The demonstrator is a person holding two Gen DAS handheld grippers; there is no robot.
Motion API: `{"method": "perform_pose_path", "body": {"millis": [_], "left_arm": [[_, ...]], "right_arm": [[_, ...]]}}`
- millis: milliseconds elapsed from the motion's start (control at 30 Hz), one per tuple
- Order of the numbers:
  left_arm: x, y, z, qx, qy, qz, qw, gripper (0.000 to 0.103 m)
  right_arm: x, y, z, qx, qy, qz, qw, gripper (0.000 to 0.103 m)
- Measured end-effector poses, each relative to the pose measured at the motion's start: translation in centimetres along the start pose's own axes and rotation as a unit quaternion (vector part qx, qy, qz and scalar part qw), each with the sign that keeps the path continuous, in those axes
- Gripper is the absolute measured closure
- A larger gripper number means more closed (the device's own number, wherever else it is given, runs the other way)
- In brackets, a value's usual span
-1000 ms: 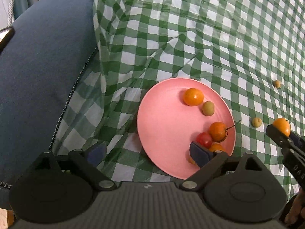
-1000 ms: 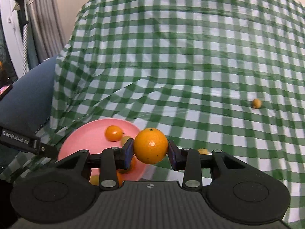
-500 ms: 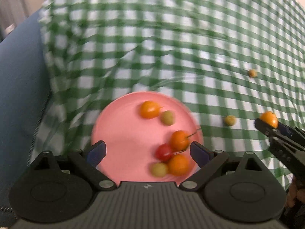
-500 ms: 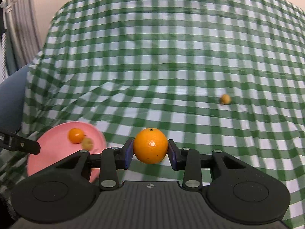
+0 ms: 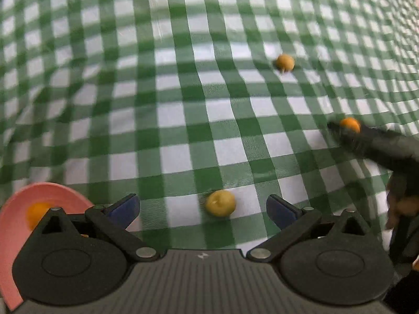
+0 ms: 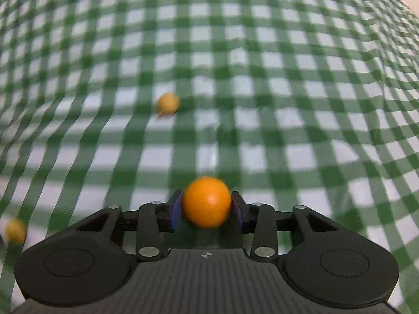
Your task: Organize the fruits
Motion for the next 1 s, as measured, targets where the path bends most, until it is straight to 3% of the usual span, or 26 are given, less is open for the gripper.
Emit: {"method": "perform_pose_path", "body": {"millis": [100, 233, 400, 433, 467, 500, 533, 567, 800, 1000], "left_arm": [[-0.4, 1.4, 0.5, 0.007, -0.006, -0.023, 0.9997, 0.000], [-1.0, 2.1, 1.4, -0.002, 0.013, -0.037, 0.9992, 0.000], [-1.6, 3.5, 1.0, -0.018, 0.010, -0.059, 0.9980, 0.002], [-1.7, 3.7, 1.0, -0.016, 0.006, -0.061, 0.9980, 0.019], [-1.8, 3.7, 1.2, -0.019, 0.005, -0.056, 0.9982, 0.033], [-1.9, 3.2, 1.0, -0.022, 0.004, -0.041, 0.9989, 0.053], [-2.0, 2.8, 1.0, -0.015, 0.008, -0.033, 0.9993, 0.085], [-2.1, 2.5, 1.0, -0.013, 0.009, -0.034, 0.9993, 0.102], [-1.4, -0.5, -1.0, 0.002, -0.012, 0.016, 0.9998, 0.103], [-1.1, -3.8, -2.7, 0.016, -0.016, 0.052, 0.9984, 0.103]], "right_arm": [[-3.1, 1.5, -0.9, -0.027, -0.033, 0.025, 0.999, 0.037], [-5.5, 5.3, -2.7, -0.050, -0.043, 0.008, 0.998, 0.037], [-6.3, 8.8, -4.1, -0.046, -0.058, -0.008, 0.997, 0.037], [-6.3, 9.2, -4.1, -0.047, -0.058, -0.007, 0.997, 0.038], [-6.4, 9.3, -4.2, -0.048, -0.061, -0.002, 0.997, 0.044], [-6.4, 9.1, -4.3, -0.050, -0.072, 0.002, 0.996, 0.074], [-6.4, 8.7, -4.5, -0.048, -0.082, -0.001, 0.996, 0.075], [-6.1, 8.0, -4.3, -0.046, -0.084, 0.001, 0.995, 0.075], [-5.0, 2.3, -3.1, -0.043, -0.062, 0.037, 0.996, 0.075], [-3.3, -2.3, -4.4, -0.046, -0.045, 0.063, 0.996, 0.075]]}}
Point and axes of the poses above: each gripper's, at about its wrist camera, not at the fingertips, and y roughly the way its jaws point, z to its right, x to its underside, the point moved 2 cm from there along y, roughly the way its jaws point, and after that the axes turned 1 degree about y, right-handed, at the moved point
